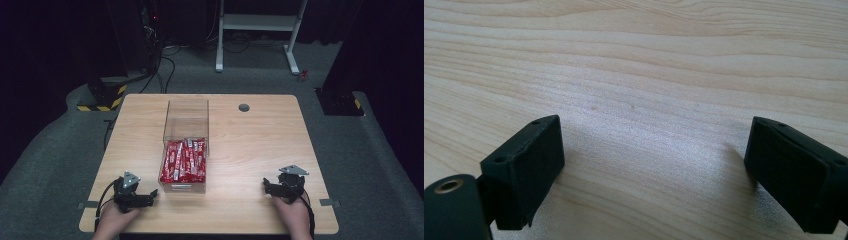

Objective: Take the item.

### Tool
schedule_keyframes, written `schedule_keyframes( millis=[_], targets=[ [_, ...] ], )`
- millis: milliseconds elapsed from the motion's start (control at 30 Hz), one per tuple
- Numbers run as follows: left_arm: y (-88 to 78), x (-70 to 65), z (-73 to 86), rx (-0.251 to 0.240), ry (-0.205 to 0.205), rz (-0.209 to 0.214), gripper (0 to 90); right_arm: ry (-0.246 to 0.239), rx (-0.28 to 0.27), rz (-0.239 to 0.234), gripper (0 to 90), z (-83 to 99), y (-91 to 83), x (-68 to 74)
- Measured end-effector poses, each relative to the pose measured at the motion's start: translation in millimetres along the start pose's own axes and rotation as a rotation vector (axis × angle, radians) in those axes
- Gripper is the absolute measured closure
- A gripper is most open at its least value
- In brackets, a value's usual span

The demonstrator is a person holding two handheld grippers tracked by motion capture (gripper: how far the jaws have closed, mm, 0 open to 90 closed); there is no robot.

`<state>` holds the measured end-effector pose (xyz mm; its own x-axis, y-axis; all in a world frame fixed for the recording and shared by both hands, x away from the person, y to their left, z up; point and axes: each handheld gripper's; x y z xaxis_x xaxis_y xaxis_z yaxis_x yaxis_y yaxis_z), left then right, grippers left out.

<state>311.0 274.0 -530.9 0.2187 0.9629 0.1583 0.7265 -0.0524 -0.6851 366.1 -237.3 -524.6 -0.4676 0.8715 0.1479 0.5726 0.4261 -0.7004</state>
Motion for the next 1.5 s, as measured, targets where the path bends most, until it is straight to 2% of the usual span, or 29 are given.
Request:
schedule_keyframes(
  millis=[367,867,1233,1500],
  targets=[
    [0.0,0.0,0.0,0.000,0.000,0.000,0.6,0.004,0.000,-0.001,9.0,0.0,0.1,0.2],
    [0.0,0.0,-0.1,0.000,0.000,0.000,0.6,-0.029,-0.008,-0.003,12.3,-1.3,-3.5,1.4],
    [0.0,0.0,-0.1,0.000,0.000,0.000,0.6,-0.038,-0.047,-0.031,13.7,-6.3,-13.2,9.5],
    [0.0,0.0,-0.1,0.000,0.000,0.000,0.6,-0.066,-0.057,-0.046,14.1,-8.6,-13.6,17.4]
  ],
)
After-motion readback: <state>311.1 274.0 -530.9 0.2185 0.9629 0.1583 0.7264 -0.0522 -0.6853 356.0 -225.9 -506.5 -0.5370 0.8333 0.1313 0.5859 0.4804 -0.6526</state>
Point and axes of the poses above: each handheld gripper's, and its own axes: y roughly forward along the jaws, z roughly out of its underside, x roughly to its left, and after that the axes turned 13 degrees about -z, right-handed
